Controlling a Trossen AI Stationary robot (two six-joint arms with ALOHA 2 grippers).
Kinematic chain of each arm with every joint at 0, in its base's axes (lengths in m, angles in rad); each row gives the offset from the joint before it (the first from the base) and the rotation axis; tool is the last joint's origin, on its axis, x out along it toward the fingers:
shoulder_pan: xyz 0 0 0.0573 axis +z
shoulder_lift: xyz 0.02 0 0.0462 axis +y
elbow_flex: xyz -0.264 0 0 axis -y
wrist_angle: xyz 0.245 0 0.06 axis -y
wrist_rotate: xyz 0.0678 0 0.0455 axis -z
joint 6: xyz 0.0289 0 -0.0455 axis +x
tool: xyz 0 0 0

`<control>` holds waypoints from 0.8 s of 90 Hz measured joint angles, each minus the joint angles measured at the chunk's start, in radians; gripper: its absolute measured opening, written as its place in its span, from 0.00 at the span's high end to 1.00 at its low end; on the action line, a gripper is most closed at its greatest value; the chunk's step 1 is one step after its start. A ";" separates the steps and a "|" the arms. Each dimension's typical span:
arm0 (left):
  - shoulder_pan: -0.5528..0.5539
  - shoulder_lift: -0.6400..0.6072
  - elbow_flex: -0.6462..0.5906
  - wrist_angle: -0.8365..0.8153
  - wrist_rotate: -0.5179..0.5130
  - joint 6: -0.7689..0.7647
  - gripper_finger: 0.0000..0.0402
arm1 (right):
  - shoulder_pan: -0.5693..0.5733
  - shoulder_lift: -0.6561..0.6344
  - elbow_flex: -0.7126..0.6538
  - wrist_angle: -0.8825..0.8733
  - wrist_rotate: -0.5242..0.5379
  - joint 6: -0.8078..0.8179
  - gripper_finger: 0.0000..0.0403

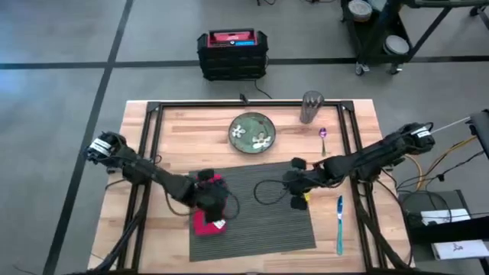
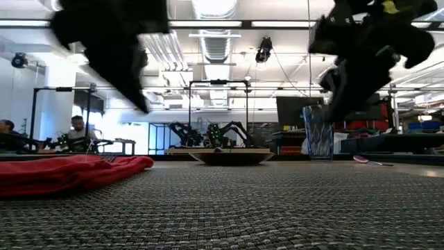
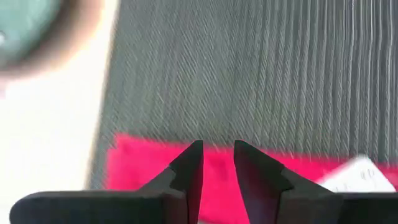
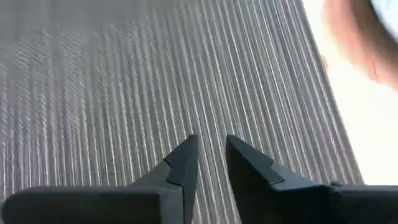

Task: Set table place
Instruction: Put the blue table knife on the gray tablemat

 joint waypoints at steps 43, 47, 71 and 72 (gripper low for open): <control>0.051 0.001 -0.207 0.399 0.124 -0.090 0.81 | -0.058 0.107 0.010 -0.036 -0.041 -0.052 0.83; 0.053 0.001 -0.239 0.455 0.124 -0.089 0.81 | -0.057 0.139 0.004 -0.023 -0.041 -0.052 0.82; 0.090 0.001 -0.380 0.583 0.116 -0.127 0.81 | -0.050 0.289 0.016 0.034 -0.041 0.025 0.82; 0.091 0.001 -0.384 0.582 0.116 -0.129 0.81 | -0.050 0.290 0.016 0.034 -0.041 0.028 0.83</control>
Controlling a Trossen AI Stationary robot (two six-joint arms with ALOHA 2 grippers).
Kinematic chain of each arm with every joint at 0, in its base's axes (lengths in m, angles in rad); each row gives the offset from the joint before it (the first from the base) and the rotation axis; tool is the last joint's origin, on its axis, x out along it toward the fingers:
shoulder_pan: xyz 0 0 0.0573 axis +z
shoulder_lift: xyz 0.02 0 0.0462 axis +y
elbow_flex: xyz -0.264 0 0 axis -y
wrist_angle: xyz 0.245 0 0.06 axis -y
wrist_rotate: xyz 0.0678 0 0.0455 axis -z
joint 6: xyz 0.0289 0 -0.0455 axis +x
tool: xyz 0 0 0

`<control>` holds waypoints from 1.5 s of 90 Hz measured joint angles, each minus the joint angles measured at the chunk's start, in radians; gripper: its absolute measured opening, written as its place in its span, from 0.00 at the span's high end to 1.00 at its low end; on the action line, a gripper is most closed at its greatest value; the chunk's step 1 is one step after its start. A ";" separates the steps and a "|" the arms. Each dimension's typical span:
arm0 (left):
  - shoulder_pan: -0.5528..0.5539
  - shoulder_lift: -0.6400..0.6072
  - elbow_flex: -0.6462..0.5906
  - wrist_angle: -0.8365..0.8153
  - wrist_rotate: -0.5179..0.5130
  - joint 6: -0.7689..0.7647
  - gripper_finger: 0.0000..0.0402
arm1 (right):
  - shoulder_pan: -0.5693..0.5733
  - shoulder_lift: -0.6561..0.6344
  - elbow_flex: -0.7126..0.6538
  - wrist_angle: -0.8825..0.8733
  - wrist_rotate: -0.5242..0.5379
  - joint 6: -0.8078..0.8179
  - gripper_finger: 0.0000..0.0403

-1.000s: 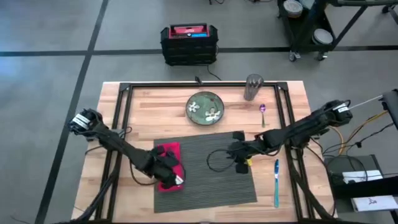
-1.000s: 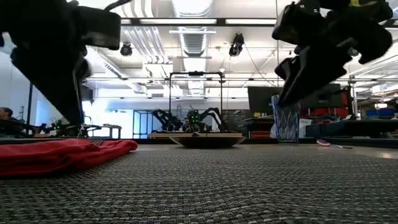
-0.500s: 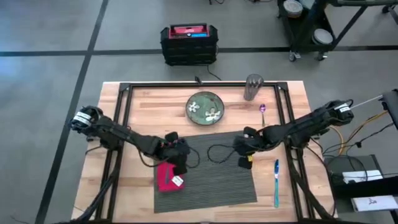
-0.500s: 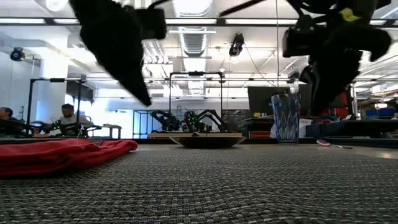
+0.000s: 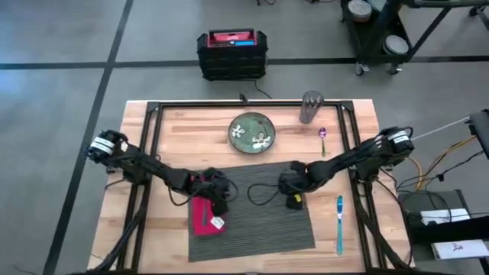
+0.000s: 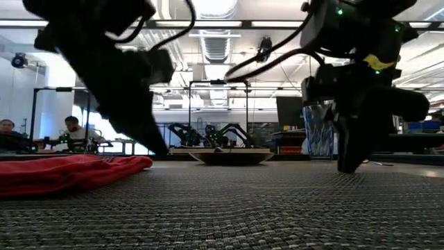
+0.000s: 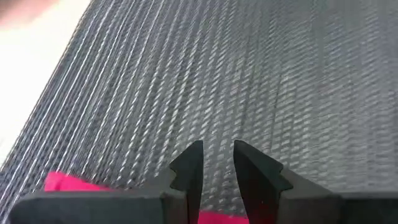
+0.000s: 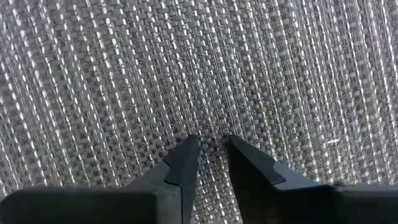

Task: Set table place
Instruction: Put the blue table knife on the gray tablemat

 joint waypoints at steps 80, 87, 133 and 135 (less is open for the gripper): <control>0.061 -0.014 0.058 -0.084 -0.053 0.082 0.81 | 0.109 -0.252 0.166 -0.561 -0.113 0.315 0.65; 0.050 -0.014 0.067 -0.079 -0.053 0.102 0.81 | 0.187 -0.332 0.132 -0.603 -0.169 0.461 0.63; 0.034 -0.014 0.062 -0.051 -0.054 0.112 0.81 | 0.716 -0.342 -0.039 -0.453 -0.207 1.502 0.70; 0.034 -0.014 0.062 -0.051 -0.054 0.112 0.81 | 0.717 -0.330 -0.040 -0.452 -0.206 1.506 0.70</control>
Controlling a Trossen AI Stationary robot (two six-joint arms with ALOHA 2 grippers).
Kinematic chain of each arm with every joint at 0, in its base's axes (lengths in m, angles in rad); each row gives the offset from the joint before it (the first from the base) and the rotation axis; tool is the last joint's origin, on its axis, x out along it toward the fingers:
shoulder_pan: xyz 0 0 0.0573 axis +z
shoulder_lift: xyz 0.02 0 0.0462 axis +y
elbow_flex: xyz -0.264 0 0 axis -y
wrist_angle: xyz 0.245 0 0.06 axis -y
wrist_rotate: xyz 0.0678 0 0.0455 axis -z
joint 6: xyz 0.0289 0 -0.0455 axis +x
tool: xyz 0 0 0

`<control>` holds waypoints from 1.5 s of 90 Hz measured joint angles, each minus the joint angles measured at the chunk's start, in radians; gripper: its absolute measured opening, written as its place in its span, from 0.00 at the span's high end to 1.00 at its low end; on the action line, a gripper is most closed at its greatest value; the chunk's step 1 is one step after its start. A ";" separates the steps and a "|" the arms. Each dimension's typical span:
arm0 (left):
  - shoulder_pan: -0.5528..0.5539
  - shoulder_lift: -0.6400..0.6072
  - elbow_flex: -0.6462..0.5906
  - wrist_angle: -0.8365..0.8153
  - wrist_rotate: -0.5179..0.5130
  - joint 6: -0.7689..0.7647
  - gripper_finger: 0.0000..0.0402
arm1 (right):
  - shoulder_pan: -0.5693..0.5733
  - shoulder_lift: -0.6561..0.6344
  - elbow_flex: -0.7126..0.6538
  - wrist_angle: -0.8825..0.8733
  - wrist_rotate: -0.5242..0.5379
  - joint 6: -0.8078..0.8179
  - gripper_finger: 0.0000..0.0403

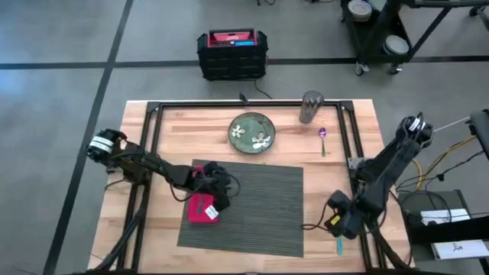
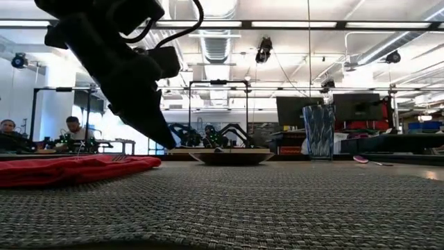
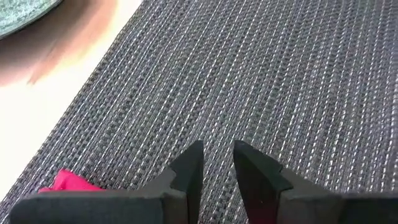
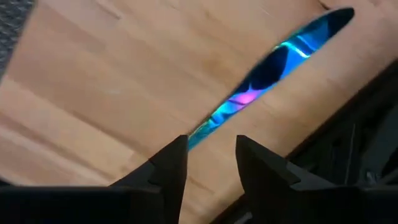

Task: Set table place
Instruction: Put the blue table knife on the gray tablemat

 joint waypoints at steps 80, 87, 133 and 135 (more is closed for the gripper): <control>-0.003 0.000 0.000 0.029 0.000 0.000 0.81 | 0.018 0.156 -0.002 0.089 -0.025 0.119 0.60; -0.003 0.000 0.000 0.029 0.000 0.000 0.81 | 0.038 0.143 -0.002 0.091 -0.031 0.167 0.57; -0.005 0.000 0.000 0.034 0.001 0.005 0.81 | 0.079 0.212 -0.043 0.159 0.034 0.207 0.70; -0.005 0.000 0.000 0.036 0.001 0.005 0.81 | 0.079 0.212 -0.044 0.160 0.040 0.207 0.72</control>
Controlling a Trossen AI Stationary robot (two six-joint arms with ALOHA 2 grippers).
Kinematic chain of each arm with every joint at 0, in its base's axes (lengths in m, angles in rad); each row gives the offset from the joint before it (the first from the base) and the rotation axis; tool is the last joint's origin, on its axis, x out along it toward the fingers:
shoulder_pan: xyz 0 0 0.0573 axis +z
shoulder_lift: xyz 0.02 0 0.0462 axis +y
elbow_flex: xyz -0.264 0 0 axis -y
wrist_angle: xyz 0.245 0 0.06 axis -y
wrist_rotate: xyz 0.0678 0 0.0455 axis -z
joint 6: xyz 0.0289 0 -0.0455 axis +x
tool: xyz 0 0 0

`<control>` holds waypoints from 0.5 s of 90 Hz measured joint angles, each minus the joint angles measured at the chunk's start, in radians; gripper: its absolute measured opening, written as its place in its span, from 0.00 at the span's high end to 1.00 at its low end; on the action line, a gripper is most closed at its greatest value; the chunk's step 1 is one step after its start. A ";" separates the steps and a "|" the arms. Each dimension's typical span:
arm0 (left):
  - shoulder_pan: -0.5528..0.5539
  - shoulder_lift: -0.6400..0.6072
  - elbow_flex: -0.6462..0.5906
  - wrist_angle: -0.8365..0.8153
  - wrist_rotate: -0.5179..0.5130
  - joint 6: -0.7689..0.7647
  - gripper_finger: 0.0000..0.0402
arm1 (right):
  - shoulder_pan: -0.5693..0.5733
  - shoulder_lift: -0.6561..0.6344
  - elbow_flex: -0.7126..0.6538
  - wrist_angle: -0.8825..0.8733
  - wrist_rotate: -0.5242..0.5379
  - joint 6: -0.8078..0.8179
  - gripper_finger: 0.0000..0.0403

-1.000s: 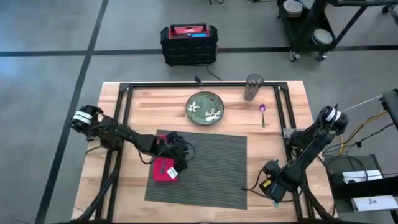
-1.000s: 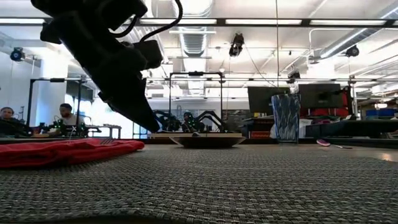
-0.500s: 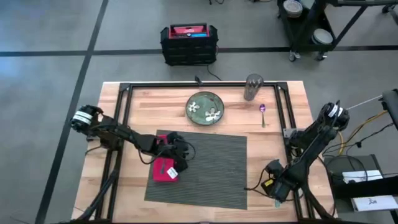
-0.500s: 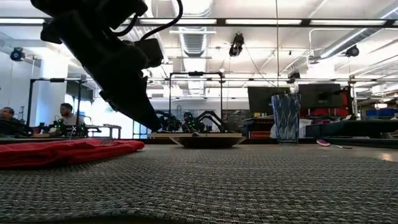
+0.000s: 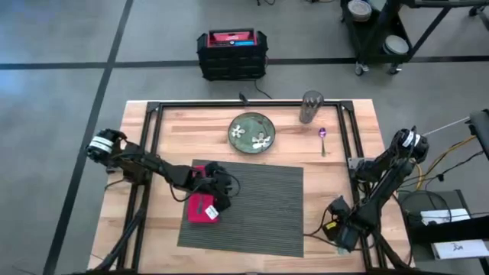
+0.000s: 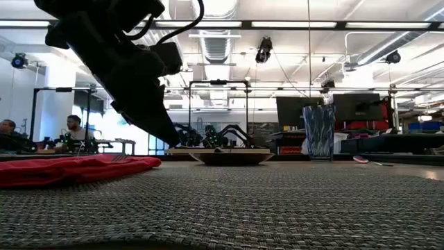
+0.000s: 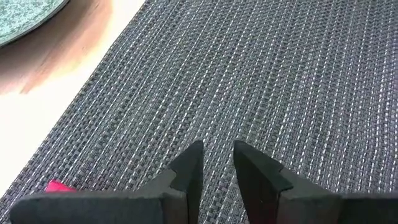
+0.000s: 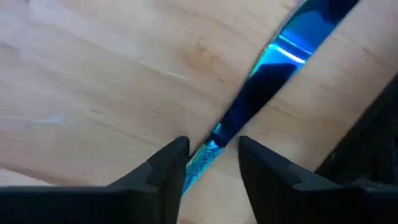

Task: Set table place
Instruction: Put the blue table knife on the gray tablemat

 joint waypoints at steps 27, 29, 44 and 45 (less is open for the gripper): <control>0.000 0.000 0.000 0.010 0.000 0.000 0.81 | -0.004 0.002 -0.005 0.001 0.094 -0.022 0.95; 0.000 0.000 0.000 0.011 0.000 0.000 0.81 | -0.005 0.001 -0.005 -0.001 0.098 -0.022 0.96; 0.000 0.000 0.000 0.012 0.000 0.000 0.81 | -0.010 -0.013 -0.011 -0.009 0.161 -0.037 0.99; 0.000 0.000 0.000 0.012 0.000 0.000 0.81 | -0.010 -0.015 -0.011 -0.009 0.168 -0.039 0.99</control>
